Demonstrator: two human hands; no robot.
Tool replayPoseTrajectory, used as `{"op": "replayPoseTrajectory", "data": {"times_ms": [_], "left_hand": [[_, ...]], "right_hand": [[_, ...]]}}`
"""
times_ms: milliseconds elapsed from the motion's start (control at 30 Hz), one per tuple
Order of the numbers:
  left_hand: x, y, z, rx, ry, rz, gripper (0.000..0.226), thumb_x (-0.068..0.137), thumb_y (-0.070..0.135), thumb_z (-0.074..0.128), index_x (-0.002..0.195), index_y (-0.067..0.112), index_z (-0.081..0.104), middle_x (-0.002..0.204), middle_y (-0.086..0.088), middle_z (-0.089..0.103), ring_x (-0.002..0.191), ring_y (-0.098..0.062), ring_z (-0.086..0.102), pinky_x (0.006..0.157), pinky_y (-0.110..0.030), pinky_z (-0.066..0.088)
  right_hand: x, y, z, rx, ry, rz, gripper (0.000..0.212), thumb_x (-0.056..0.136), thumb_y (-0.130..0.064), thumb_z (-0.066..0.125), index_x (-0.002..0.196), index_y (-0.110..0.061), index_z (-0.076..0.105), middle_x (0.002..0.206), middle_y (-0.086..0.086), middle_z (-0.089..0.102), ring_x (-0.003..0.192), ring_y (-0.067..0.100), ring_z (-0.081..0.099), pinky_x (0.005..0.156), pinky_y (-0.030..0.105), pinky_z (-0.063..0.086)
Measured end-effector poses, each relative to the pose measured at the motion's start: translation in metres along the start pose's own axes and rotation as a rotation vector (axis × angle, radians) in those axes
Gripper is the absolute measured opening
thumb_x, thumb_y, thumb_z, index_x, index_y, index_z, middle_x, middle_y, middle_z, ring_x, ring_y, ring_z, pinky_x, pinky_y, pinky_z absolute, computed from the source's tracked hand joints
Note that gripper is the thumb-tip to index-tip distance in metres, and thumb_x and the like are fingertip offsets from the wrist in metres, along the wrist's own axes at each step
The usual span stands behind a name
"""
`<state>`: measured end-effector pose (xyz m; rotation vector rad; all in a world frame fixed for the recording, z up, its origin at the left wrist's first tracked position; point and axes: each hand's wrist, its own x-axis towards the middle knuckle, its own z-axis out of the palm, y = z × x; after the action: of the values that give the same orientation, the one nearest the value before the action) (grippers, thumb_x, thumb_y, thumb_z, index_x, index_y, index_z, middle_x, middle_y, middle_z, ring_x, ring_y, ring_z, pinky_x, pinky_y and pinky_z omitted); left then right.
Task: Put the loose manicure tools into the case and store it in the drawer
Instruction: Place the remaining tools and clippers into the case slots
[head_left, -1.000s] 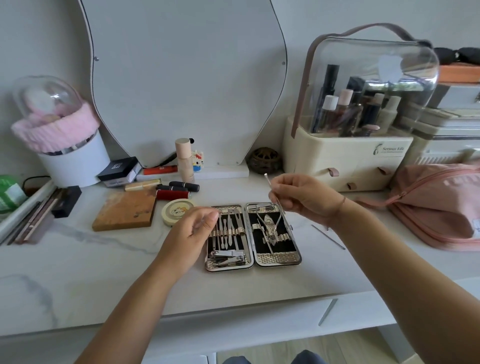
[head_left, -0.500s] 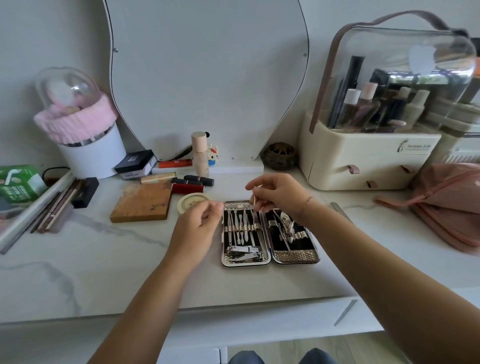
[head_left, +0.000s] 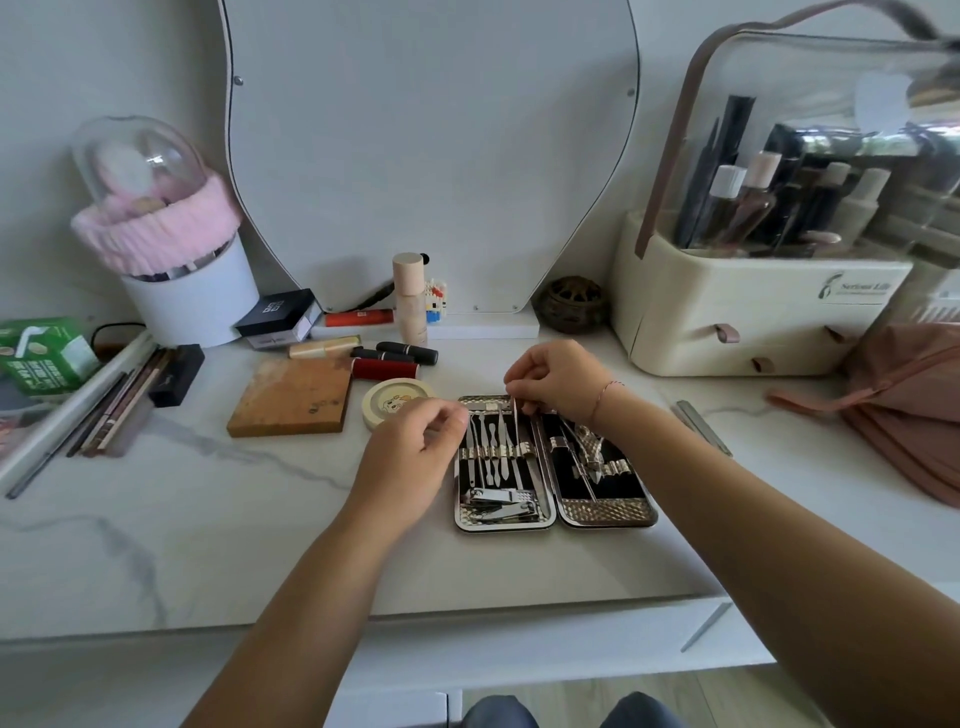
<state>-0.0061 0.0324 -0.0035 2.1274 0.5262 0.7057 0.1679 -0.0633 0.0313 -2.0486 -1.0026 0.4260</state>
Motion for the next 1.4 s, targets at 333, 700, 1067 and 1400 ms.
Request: {"op": "replayPoseTrajectory", "data": {"times_ms": [333,700,1067,1400], "left_hand": [[0.0,-0.001,0.0,0.031,0.005,-0.003,0.023,0.093,0.035,0.049,0.1,0.021,0.067,0.093,0.01,0.067,0.09,-0.004,0.059,0.079,-0.02,0.046],[0.001,-0.001,0.0,0.028,-0.004,-0.006,0.026,0.093,0.039,0.046,0.101,0.023,0.066,0.094,0.015,0.065,0.091,0.003,0.057,0.075,-0.014,0.042],[0.0,-0.002,0.0,0.063,-0.025,-0.005,0.048,0.085,0.053,0.039,0.099,0.016,0.066,0.094,0.005,0.068,0.088,0.003,0.057,0.073,-0.016,0.041],[-0.001,-0.001,-0.001,0.017,-0.024,-0.042,0.042,0.087,0.05,0.042,0.105,0.021,0.067,0.1,0.011,0.067,0.098,-0.004,0.059,0.074,-0.013,0.037]], "right_hand": [[-0.01,-0.004,-0.009,-0.306,-0.137,-0.104,0.014,0.083,-0.02,0.068,0.094,-0.016,0.075,0.063,-0.019,0.057,0.054,-0.012,0.052,0.052,0.003,0.035],[-0.034,-0.003,-0.038,-0.185,0.034,-0.149,0.018,0.089,-0.022,0.061,0.101,-0.017,0.072,0.087,-0.01,0.066,0.076,-0.002,0.058,0.071,0.009,0.043],[-0.106,0.072,-0.111,-0.369,0.244,0.252,0.012,0.072,-0.025,0.077,0.072,-0.014,0.072,0.068,-0.002,0.068,0.064,0.012,0.058,0.063,0.024,0.045],[-0.115,0.064,-0.094,-0.564,0.128,0.309,0.015,0.079,-0.026,0.069,0.074,-0.012,0.072,0.065,-0.005,0.061,0.073,0.02,0.061,0.072,0.033,0.053]]}}
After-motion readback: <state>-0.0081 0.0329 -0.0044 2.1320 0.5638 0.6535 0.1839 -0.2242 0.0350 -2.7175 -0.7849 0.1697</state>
